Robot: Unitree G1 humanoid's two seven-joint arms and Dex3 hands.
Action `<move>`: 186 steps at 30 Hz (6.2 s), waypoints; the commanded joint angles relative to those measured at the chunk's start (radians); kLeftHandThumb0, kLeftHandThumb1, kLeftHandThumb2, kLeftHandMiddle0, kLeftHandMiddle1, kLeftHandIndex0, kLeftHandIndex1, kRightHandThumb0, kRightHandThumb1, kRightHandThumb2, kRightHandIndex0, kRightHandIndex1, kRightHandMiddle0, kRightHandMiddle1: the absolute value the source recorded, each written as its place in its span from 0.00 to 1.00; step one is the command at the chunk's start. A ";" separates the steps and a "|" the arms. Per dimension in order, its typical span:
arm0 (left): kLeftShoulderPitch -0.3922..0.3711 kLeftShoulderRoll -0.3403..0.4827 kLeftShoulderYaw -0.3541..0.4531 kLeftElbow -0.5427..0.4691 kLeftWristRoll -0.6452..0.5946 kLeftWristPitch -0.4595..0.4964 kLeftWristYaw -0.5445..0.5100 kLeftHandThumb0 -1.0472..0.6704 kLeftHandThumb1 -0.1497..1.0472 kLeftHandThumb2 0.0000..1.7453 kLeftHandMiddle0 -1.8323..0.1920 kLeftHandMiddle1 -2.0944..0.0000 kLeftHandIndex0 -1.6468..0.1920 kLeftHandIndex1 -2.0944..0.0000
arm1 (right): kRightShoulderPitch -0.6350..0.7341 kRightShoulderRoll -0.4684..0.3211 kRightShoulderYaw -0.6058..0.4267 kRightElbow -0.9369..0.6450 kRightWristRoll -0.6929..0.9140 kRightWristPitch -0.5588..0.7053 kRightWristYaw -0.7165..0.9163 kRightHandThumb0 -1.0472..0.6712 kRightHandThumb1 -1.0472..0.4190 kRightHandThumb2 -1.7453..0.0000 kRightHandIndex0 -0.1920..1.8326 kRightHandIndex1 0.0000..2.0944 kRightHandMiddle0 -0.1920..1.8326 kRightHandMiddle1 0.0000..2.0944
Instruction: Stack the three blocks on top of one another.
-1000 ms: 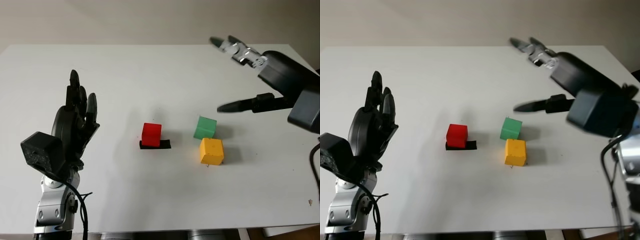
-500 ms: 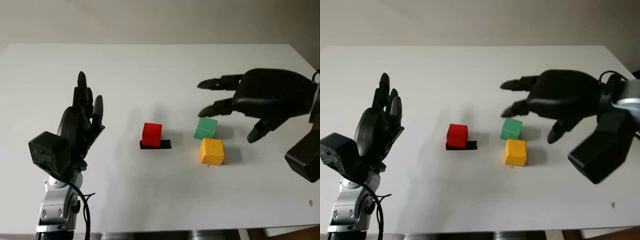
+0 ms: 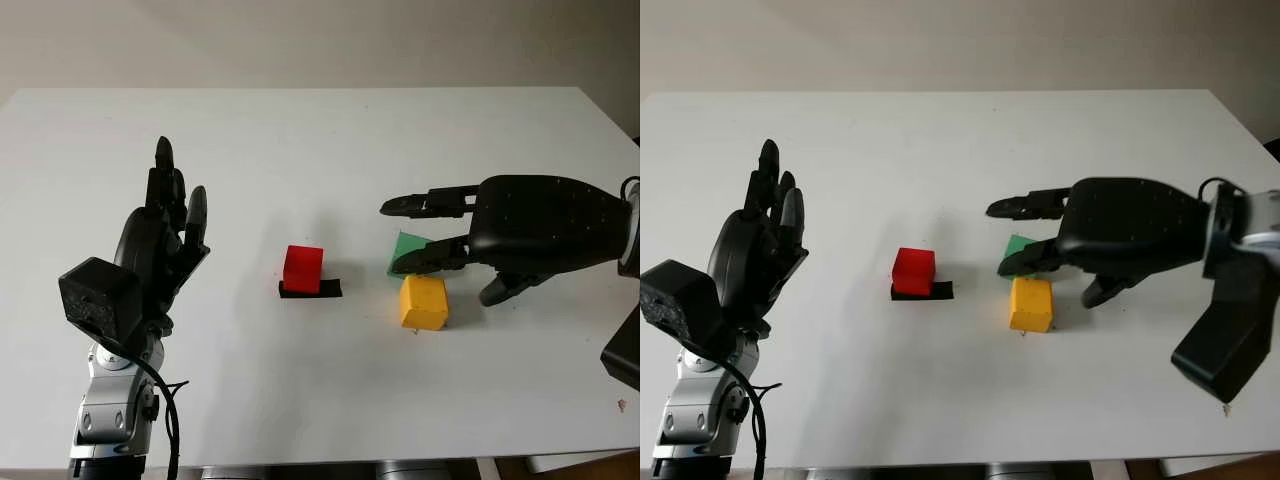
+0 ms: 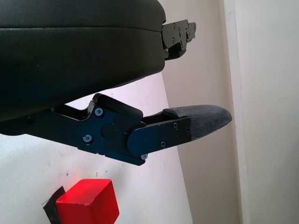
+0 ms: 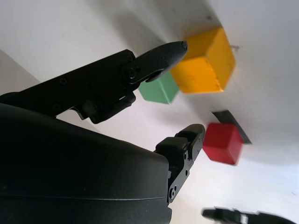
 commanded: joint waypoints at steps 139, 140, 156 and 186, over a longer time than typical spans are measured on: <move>0.042 -0.016 -0.026 -0.051 0.066 -0.018 0.056 0.16 1.00 0.30 1.00 0.98 1.00 0.98 | 0.196 0.761 0.009 -0.463 0.631 1.759 -0.019 0.40 0.04 0.97 0.16 0.02 0.18 0.78; 0.043 -0.017 -0.026 -0.053 0.066 -0.017 0.057 0.16 1.00 0.30 1.00 0.98 1.00 0.98 | 0.198 0.761 0.011 -0.457 0.629 1.748 -0.017 0.40 0.04 0.97 0.16 0.02 0.18 0.78; 0.053 -0.023 -0.025 -0.057 0.067 -0.017 0.058 0.16 1.00 0.30 1.00 0.98 1.00 0.98 | 0.208 0.759 0.041 -0.406 0.567 1.634 -0.007 0.40 0.04 0.97 0.16 0.02 0.18 0.76; 0.061 -0.010 -0.015 -0.074 0.051 0.003 0.030 0.16 1.00 0.30 0.99 0.97 1.00 0.98 | 0.231 0.701 0.047 -0.390 0.435 1.493 0.009 0.40 0.03 0.97 0.17 0.02 0.19 0.70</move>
